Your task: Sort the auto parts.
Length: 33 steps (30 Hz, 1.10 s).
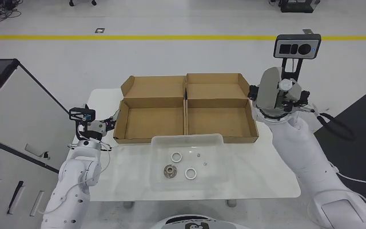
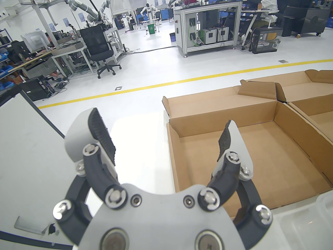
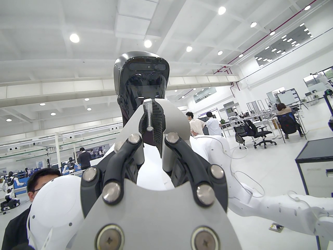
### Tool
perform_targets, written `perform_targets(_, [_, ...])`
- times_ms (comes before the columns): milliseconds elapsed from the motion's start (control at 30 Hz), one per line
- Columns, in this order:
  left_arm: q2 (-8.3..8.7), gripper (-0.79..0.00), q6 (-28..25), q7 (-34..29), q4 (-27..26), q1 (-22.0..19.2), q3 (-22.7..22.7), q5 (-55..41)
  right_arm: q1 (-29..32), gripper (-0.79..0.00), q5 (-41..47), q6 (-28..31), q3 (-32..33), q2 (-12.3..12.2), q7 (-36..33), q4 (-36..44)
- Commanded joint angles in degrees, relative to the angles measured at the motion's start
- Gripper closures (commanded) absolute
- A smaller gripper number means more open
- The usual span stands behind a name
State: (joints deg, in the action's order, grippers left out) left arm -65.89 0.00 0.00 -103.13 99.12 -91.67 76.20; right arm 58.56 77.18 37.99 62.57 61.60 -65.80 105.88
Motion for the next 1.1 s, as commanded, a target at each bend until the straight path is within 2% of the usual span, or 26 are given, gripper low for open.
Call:
perform_targets(0, [0.00,-0.785,0.00,0.00,0.00,0.00,0.00,0.00,0.00,0.000,0.00,0.00,0.00,0.00,0.00,0.00])
perform_targets(133, [0.00,-0.785,0.00,0.00,0.00,0.00,0.00,0.00,0.12,0.000,-1.42,-0.68,0.42,-0.03,0.69,0.19])
perform_targets(333, [0.00,-0.785,0.00,0.00,0.00,0.00,0.00,0.00,0.10,0.000,-18.86,-9.69,8.74,-1.73,-1.87,-1.92])
perform_targets(367, [0.00,-0.785,0.00,0.00,0.00,0.00,0.00,0.00,0.46,0.000,-19.66,-11.00,10.32,-1.99,-1.95,-2.05])
perform_targets(500, [0.00,-0.785,0.00,0.00,0.00,0.00,0.00,0.00,0.37,0.000,-30.15,-16.78,16.95,-3.45,-5.84,-3.21])
perform_targets(667, [0.00,-0.785,0.00,0.00,0.00,0.00,0.00,0.00,-2.69,0.000,-45.30,-23.95,21.39,-5.01,-10.50,-2.97])
perform_targets(800, [0.00,-0.785,0.00,0.00,0.00,0.00,0.00,0.00,-7.65,0.000,-59.98,-27.76,19.87,-5.82,-13.78,-1.46])
perform_targets(1067, [0.00,-0.785,0.00,0.00,0.00,0.00,0.00,0.00,-18.92,0.000,-80.88,-28.35,8.20,-5.57,-16.60,-2.56])
